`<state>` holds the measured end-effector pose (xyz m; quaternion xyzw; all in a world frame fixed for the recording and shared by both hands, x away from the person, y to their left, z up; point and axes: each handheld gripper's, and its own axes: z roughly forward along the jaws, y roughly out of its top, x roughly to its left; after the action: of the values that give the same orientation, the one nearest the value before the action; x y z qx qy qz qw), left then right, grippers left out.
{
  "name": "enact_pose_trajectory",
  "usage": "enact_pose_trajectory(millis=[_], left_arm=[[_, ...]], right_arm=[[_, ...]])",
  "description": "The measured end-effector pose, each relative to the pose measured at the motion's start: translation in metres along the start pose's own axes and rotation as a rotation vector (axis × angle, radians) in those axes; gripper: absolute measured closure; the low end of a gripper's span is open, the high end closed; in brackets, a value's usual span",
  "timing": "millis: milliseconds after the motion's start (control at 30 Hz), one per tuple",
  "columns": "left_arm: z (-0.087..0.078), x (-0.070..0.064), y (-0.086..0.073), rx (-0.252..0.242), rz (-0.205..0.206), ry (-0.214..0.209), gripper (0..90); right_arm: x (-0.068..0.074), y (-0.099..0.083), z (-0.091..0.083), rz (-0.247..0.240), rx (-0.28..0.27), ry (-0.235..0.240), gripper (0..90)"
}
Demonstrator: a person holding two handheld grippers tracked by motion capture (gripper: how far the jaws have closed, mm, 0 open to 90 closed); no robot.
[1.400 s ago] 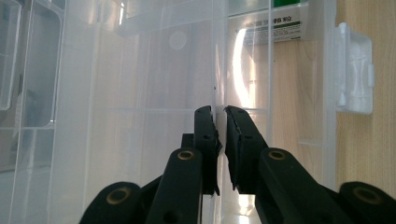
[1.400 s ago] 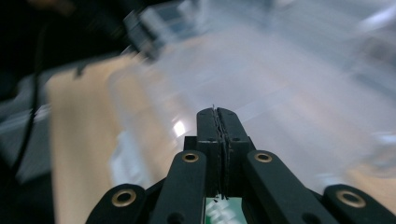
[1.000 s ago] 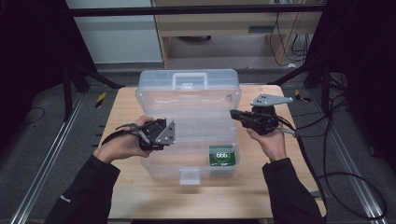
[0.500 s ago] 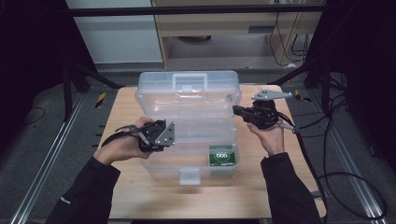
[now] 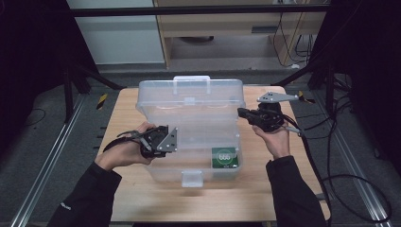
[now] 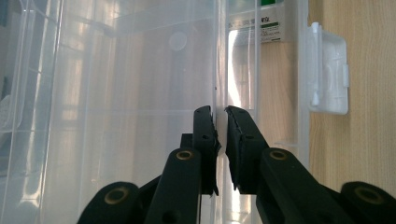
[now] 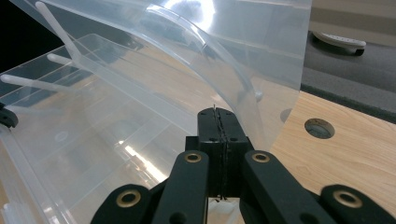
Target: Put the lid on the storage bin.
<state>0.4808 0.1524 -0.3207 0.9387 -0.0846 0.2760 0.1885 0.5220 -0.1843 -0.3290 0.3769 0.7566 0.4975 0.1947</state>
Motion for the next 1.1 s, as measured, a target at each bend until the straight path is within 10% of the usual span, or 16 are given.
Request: enact_pose_trajectory(millis=[600,1100], left_arm=[[0.002,-0.006,0.001,-0.011,0.002,0.003,78.2],[0.003,0.002,-0.011,-0.207,-0.179,0.028,56.0]], right_arm=[[0.004,-0.015,-0.006,0.004,0.007,0.046,90.0],[0.005,-0.026,-0.012,0.001,0.009,0.058,89.9]])
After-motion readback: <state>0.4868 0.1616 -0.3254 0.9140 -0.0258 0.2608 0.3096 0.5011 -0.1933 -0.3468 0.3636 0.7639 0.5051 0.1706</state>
